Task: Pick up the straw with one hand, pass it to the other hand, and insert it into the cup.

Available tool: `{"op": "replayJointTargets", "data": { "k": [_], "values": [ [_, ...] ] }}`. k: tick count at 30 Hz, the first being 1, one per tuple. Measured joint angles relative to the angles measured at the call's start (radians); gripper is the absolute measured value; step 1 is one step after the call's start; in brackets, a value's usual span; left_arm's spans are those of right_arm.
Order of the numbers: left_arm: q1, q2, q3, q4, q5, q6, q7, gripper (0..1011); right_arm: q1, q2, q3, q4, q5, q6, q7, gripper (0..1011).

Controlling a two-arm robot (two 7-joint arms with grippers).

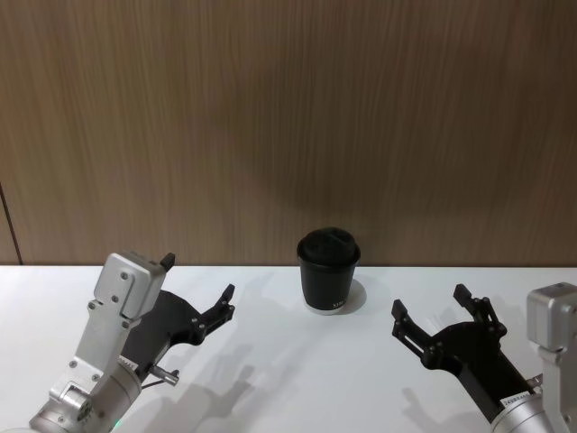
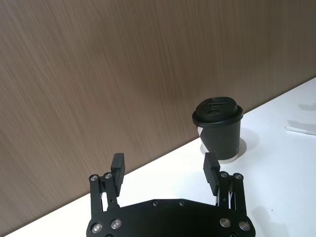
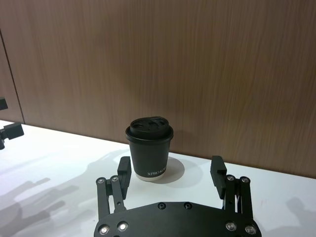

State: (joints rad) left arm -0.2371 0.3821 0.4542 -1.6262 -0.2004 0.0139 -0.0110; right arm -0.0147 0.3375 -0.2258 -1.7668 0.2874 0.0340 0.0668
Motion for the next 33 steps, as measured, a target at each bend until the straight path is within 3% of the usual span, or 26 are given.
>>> {"op": "replayJointTargets", "data": {
  "k": [33],
  "values": [
    [0.000,0.000,0.000,0.000,0.000,0.000,0.000,1002,0.000,0.000,0.000,0.000,0.000,0.000,0.000,1001]
  ]
}}
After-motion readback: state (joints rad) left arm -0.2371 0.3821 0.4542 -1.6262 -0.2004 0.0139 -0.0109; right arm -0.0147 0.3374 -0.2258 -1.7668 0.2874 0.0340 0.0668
